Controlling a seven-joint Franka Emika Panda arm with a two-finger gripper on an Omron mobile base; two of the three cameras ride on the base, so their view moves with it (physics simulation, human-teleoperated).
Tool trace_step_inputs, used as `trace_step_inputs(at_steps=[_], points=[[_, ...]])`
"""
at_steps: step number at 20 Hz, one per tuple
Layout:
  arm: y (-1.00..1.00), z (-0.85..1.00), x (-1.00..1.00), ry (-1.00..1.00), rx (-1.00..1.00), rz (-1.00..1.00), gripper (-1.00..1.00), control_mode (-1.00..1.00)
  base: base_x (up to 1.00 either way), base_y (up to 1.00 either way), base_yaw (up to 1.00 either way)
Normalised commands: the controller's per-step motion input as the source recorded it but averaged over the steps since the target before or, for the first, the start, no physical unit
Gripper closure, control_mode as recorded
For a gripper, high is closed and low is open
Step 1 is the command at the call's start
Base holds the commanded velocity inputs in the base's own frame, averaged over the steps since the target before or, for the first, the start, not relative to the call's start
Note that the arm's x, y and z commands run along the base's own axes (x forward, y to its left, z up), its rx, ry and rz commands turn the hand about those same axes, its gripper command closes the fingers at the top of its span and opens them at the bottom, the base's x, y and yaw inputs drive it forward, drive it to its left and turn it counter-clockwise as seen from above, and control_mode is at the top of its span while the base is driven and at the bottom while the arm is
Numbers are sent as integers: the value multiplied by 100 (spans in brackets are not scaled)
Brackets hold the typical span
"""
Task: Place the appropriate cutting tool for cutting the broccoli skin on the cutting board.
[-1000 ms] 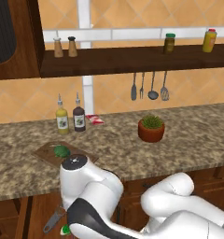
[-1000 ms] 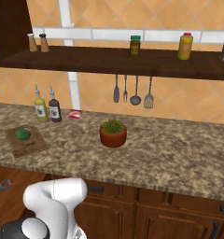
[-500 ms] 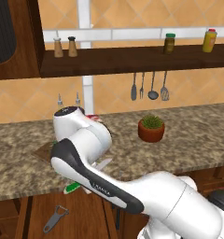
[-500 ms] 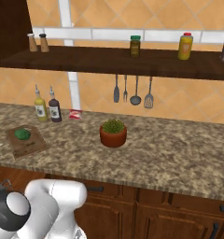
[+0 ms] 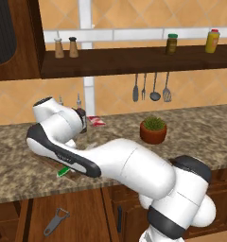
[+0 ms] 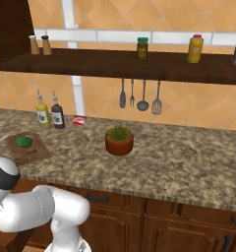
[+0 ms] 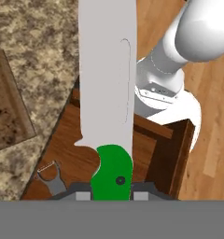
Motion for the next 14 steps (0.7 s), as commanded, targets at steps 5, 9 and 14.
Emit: trace_step_inputs(at_steps=[5, 9, 14], points=[[0, -68, 76, 1, 1, 0, 100, -100, 0, 0, 0], [0, -47, 86, 8, 8, 0, 100, -100, 0, 0, 0], [1, -57, 60, 12, 11, 0, 100, -100, 0, 0, 0]])
